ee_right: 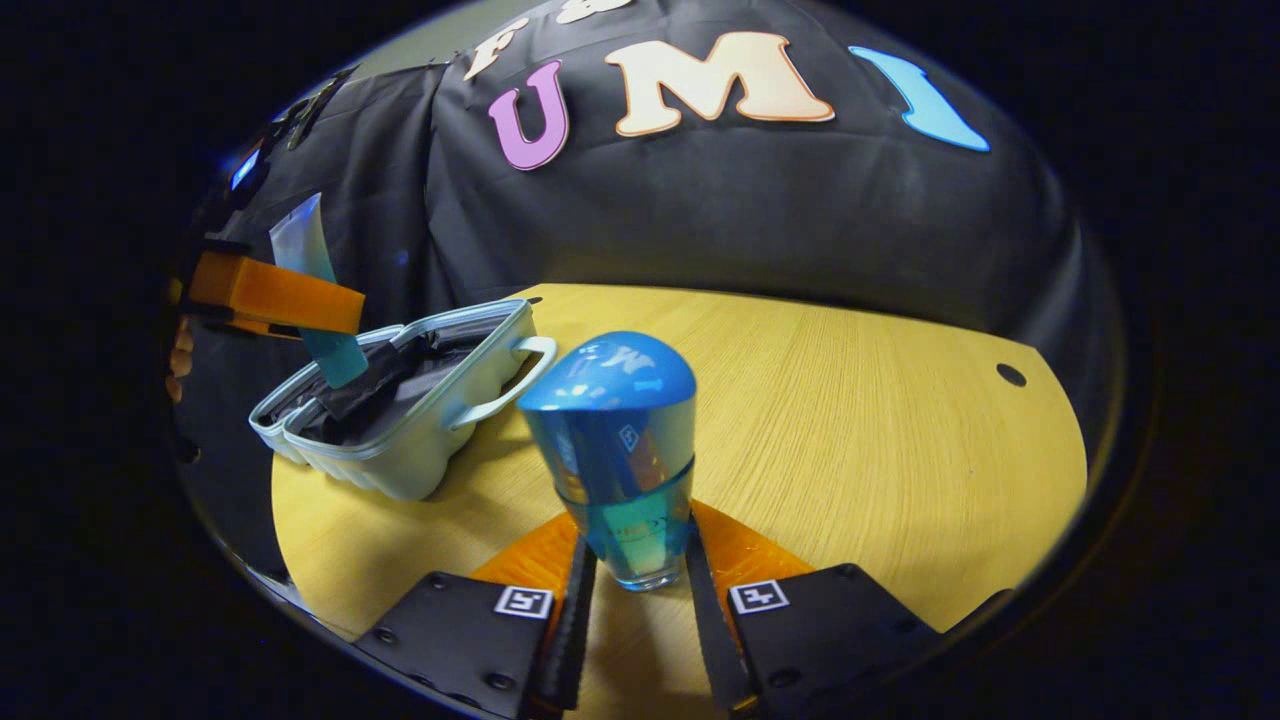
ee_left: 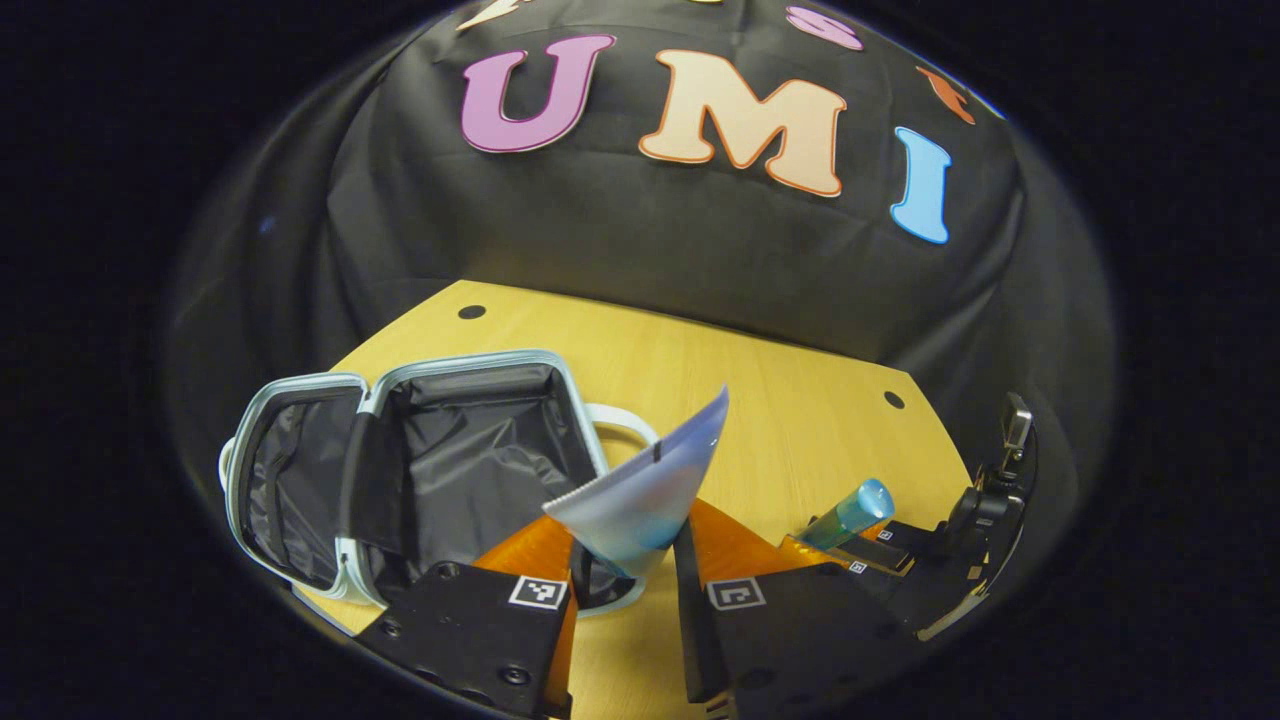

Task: First open the suitcase, pack the skin care products into it, and then close the suitcase.

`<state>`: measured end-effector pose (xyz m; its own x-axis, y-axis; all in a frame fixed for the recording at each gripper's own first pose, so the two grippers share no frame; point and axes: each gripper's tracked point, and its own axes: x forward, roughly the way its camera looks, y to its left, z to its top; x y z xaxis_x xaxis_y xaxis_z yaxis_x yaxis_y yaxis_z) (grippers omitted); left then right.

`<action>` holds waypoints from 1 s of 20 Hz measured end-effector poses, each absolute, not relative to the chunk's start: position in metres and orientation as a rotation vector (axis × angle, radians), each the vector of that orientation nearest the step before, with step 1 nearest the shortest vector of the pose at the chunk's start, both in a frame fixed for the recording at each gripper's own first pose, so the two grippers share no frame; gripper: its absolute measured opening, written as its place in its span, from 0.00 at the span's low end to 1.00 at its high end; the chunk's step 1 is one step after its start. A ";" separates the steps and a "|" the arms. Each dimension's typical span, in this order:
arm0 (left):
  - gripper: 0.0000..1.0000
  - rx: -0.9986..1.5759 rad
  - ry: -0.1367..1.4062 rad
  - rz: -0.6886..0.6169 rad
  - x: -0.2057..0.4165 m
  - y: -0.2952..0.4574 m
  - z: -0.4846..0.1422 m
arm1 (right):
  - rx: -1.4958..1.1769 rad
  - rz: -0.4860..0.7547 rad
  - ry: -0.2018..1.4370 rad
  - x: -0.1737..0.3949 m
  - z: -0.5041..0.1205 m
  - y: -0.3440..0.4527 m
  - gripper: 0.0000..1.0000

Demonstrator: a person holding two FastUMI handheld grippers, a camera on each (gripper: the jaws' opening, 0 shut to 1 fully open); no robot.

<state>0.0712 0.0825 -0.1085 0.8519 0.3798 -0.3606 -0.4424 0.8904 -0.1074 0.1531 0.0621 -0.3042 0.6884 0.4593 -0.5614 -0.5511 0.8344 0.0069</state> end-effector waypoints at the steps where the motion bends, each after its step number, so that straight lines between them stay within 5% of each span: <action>1: 0.36 -0.210 0.342 0.439 0.066 0.087 -0.108 | -0.176 0.562 0.583 0.153 -0.303 0.061 0.46; 7: 0.36 -0.258 0.450 0.462 0.037 0.134 -0.113 | -0.138 0.519 0.635 0.149 -0.303 0.059 0.40; 20: 0.37 -0.461 1.025 0.294 0.019 0.200 -0.226 | 0.017 0.390 0.647 0.142 -0.251 0.087 0.35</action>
<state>0.0194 0.1999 -0.2265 0.4928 0.0214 -0.8699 -0.4433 0.8664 -0.2298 0.1422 0.0871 -0.2510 0.7280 0.3589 -0.5841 -0.3485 0.9274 0.1355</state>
